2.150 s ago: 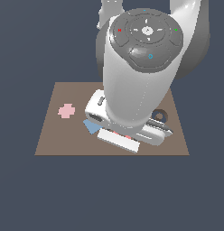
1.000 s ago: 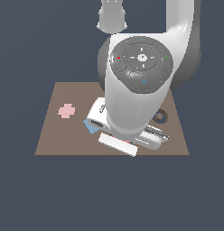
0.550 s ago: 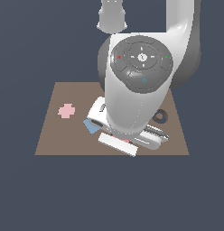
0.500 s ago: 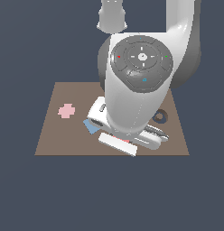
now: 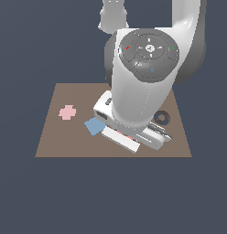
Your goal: Insert a designated object into the corresponding slot on a board.
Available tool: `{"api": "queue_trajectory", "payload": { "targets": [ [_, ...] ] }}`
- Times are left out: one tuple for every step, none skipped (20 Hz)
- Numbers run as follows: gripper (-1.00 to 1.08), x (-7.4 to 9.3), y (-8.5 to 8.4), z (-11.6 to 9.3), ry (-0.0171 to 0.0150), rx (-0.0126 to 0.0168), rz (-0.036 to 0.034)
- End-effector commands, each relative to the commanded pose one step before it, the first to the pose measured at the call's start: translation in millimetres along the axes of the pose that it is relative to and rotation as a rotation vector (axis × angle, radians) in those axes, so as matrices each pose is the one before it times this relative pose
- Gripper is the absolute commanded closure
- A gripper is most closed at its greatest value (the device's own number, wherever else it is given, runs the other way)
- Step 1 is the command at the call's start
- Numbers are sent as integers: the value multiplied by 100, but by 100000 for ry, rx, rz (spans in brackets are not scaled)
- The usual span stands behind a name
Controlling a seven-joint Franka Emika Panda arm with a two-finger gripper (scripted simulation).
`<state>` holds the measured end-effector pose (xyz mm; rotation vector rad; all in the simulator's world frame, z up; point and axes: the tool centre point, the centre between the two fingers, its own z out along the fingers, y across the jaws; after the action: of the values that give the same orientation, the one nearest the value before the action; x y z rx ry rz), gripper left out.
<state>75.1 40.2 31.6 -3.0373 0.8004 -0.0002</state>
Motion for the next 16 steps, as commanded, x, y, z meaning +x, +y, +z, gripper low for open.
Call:
{"api": "queue_trajectory", "payload": {
  "targets": [
    [108, -692, -62, -74, 43, 55, 4676],
    [108, -317, -13, -19, 0, 4, 2158],
    [108, -334, -14, -20, 0, 4, 2281],
    [108, -352, -16, -21, 0, 4, 2400],
    [108, -370, -18, -22, 0, 5, 2518],
    [108, -387, -19, -23, -1, 5, 2635],
    [108, -404, -22, -24, -1, 5, 2748],
    [108, -421, -24, -25, -1, 5, 2861],
    [108, -437, -27, -25, -1, 6, 2971],
    [108, -454, -30, -26, -2, 6, 3079],
    [108, -471, -32, -27, -2, 6, 3186],
    [108, -487, -35, -28, -2, 6, 3291],
    [108, -501, -39, -29, -3, 6, 3382],
    [108, -502, -40, -28, -3, 6, 3381],
    [108, -500, -42, -28, -4, 6, 3360],
    [108, -498, -44, -28, -4, 6, 3341]
  ]
}}
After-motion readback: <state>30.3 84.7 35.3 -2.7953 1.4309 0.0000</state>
